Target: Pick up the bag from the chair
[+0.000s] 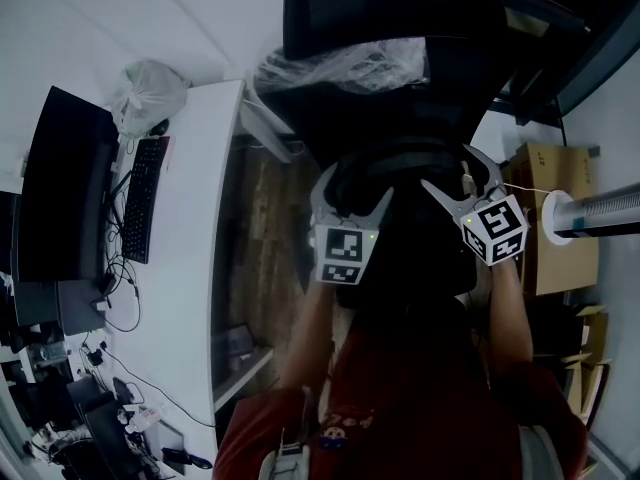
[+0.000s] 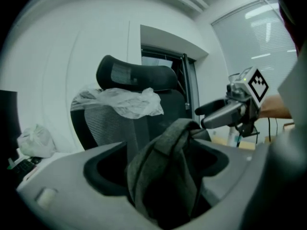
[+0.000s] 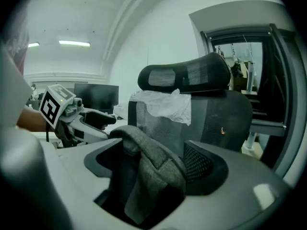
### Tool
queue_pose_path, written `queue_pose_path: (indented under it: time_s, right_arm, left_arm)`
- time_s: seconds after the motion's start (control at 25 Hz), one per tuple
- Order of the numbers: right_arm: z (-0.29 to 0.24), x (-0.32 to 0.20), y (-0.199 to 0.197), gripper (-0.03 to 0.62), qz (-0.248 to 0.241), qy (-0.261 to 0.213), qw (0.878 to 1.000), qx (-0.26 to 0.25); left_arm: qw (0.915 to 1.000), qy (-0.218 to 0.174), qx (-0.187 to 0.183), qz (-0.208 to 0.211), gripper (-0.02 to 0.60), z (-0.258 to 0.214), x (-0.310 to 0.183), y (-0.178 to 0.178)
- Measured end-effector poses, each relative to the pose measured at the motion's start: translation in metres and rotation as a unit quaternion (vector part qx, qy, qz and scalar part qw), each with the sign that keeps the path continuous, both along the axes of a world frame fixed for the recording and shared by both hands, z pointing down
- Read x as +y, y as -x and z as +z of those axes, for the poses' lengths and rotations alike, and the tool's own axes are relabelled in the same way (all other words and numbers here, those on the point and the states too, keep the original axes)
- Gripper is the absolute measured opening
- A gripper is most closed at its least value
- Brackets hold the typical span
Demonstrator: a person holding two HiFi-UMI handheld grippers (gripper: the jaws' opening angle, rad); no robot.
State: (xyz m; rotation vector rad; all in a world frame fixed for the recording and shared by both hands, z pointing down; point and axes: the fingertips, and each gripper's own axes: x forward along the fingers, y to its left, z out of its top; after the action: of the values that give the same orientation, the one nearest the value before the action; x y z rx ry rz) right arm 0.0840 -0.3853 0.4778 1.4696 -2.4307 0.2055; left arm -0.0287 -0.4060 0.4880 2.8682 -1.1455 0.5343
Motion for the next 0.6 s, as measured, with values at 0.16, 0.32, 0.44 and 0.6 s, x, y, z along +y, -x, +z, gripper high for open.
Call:
queue_pose_path:
  time_s: [0.16, 0.32, 0.44, 0.6]
  right_arm:
    - [0.022, -0.005, -0.005, 0.414, -0.007, 0.023, 1.000, -0.001]
    - [0.043, -0.012, -0.015, 0.426, -0.027, 0.043, 0.999, 0.001]
    - [0.057, -0.020, -0.024, 0.431, -0.040, 0.055, 0.998, 0.003]
    - [0.071, -0.034, -0.024, 0.436, -0.066, 0.074, 0.995, -0.005]
  left_arm:
    - [0.9997, 0.009, -0.022, 0.007, 0.441, 0.015, -0.007, -0.004]
    - [0.9988, 0.015, -0.047, 0.007, 0.456, 0.031, -0.008, -0.018]
    - [0.9984, 0.015, -0.054, -0.011, 0.457, 0.040, -0.011, -0.023]
    - [0.9970, 0.042, -0.037, -0.053, 0.461, 0.050, -0.021, -0.016]
